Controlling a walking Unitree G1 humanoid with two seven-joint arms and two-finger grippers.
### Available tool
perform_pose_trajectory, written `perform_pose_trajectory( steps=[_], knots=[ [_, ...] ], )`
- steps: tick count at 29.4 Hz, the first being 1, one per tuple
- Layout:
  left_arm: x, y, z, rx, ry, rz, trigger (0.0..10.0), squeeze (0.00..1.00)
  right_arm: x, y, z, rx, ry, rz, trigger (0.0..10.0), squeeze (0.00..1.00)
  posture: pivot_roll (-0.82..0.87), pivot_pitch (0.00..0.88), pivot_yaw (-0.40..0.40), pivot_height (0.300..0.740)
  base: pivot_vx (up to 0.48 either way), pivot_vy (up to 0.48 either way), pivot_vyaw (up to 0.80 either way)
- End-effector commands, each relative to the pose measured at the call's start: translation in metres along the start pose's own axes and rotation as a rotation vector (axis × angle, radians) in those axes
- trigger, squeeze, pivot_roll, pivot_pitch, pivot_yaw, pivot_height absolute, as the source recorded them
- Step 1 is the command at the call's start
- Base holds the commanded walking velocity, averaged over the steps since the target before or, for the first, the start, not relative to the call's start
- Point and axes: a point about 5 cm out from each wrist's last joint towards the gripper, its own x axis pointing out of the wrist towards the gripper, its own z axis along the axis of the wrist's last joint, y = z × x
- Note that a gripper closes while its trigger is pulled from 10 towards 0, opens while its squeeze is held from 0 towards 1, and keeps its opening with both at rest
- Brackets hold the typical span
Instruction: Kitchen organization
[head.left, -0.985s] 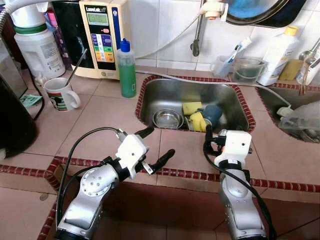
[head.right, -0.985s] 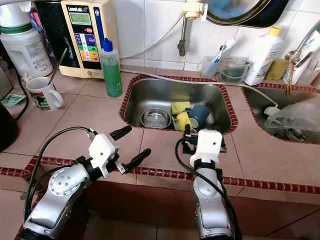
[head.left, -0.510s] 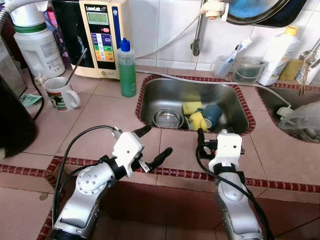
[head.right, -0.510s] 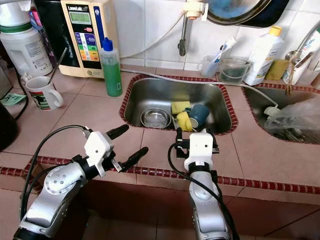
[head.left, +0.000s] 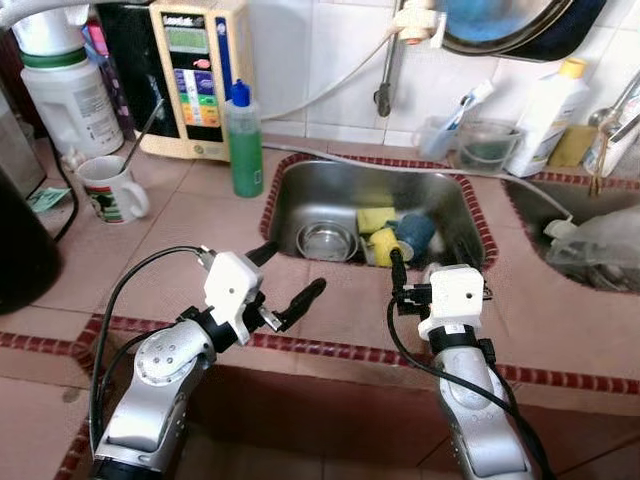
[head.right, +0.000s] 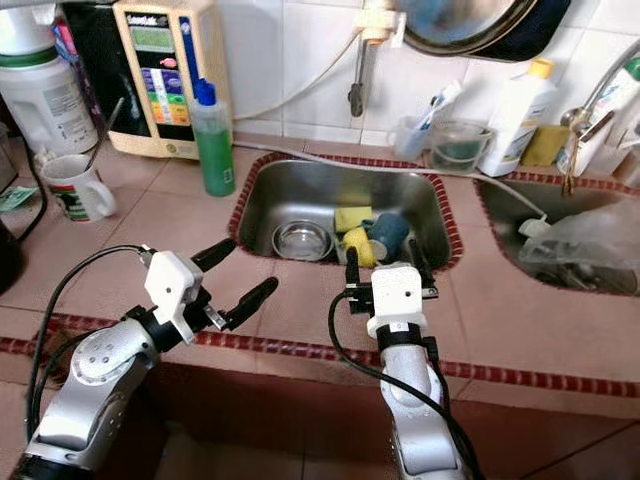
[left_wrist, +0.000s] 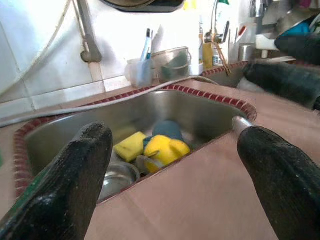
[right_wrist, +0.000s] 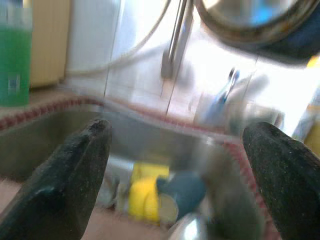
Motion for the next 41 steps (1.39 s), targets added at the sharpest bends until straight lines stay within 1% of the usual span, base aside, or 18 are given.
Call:
perform_pose_trajectory(
  steps=[1,4,6,10,12,14,16,19,21,22,23,24,25,28,33,35,36,41],
  knots=[
    [0.003,-0.001,0.003,-0.003,-0.007,-0.013,10.0,0.0,0.001,-0.001,0.004,-0.013,-0.024,0.015,10.0,0.0,-0.01,0.0,-0.035,0.731,0.0,-0.48,0.0],
    [0.003,0.0,0.003,-0.003,-0.008,-0.01,10.0,0.0,0.001,-0.001,0.004,-0.014,-0.021,0.017,10.0,0.0,-0.01,0.0,-0.036,0.731,0.0,-0.41,0.0],
    [0.004,0.002,0.002,-0.021,-0.001,0.006,10.0,0.0,0.001,0.001,0.003,0.002,-0.01,0.02,10.0,0.0,0.0,0.0,-0.035,0.731,0.0,0.0,0.0],
    [0.004,0.004,0.004,0.02,0.0,0.032,10.0,0.0,0.003,0.003,0.001,0.033,0.016,0.021,10.0,0.0,0.0,0.0,-0.034,0.731,0.0,0.0,0.0],
    [0.004,0.005,0.003,0.014,0.008,0.031,10.0,0.0,0.005,0.005,0.0,0.052,0.036,0.018,10.0,0.0,0.0,0.0,-0.032,0.731,0.0,0.0,0.0],
    [0.004,0.005,0.001,0.018,0.027,0.02,10.0,0.0,0.007,0.007,-0.004,0.078,0.08,0.005,10.0,0.0,0.0,0.0,-0.032,0.731,0.0,0.0,0.0],
    [0.003,0.002,0.001,0.051,0.042,-0.01,10.0,0.0,0.009,0.008,-0.009,0.092,0.122,-0.003,10.0,0.0,0.0,0.0,-0.034,0.731,0.0,0.0,0.0],
    [0.001,-0.007,0.0,0.096,0.047,-0.078,10.0,0.0,0.01,0.009,-0.013,0.13,0.159,-0.017,10.0,0.0,0.01,0.0,-0.037,0.731,0.0,0.0,0.0],
    [-0.001,-0.015,-0.001,0.098,0.057,-0.129,10.0,0.0,0.012,0.011,-0.015,0.179,0.187,-0.027,10.0,0.0,0.01,0.0,-0.037,0.731,0.0,0.0,0.0],
    [-0.002,-0.021,-0.002,0.1,0.068,-0.168,10.0,0.0,0.014,0.013,-0.017,0.213,0.215,-0.025,10.0,0.0,0.01,0.0,-0.039,0.731,0.0,0.0,0.0],
    [-0.002,-0.021,-0.002,0.1,0.068,-0.168,10.0,0.0,0.014,0.013,-0.017,0.213,0.215,-0.025,10.0,0.0,0.01,0.0,-0.039,0.731,0.0,0.0,0.0],
    [-0.003,-0.026,-0.004,0.082,0.082,-0.195,10.0,0.0,0.016,0.016,-0.018,0.239,0.238,-0.016,10.0,0.0,0.01,0.0,-0.04,0.731,0.0,0.0,0.0],
    [-0.004,-0.029,-0.005,0.071,0.088,-0.198,10.0,0.0,0.018,0.019,-0.019,0.251,0.254,-0.008,10.0,0.0,0.01,0.0,-0.042,0.731,0.0,0.0,0.0],
    [-0.004,-0.031,-0.006,0.063,0.088,-0.196,10.0,0.0,0.019,0.02,-0.019,0.223,0.255,0.013,10.0,0.0,0.02,0.0,-0.046,0.731,0.0,0.0,0.0],
    [-0.006,-0.039,-0.006,0.042,0.088,-0.217,10.0,0.0,0.012,0.012,-0.028,0.216,0.294,-0.015,10.0,0.0,0.02,0.0,-0.05,0.731,0.0,0.0,0.0],
    [-0.006,-0.041,-0.006,0.047,0.088,-0.219,10.0,0.0,0.009,0.009,-0.031,0.213,0.308,-0.028,10.0,0.0,0.02,0.0,-0.05,0.731,0.0,0.0,0.0],
    [-0.005,-0.042,-0.007,0.042,0.09,-0.223,10.0,0.0,0.007,0.002,-0.034,0.211,0.325,-0.057,10.0,0.0,0.01,0.001,-0.048,0.731,0.0,0.0,0.0],
    [-0.004,-0.043,-0.007,0.042,0.092,-0.224,10.0,0.0,0.003,-0.015,-0.037,0.195,0.342,-0.129,10.0,0.0,0.01,0.001,-0.044,0.731,0.0,0.0,0.0]
  ],
)
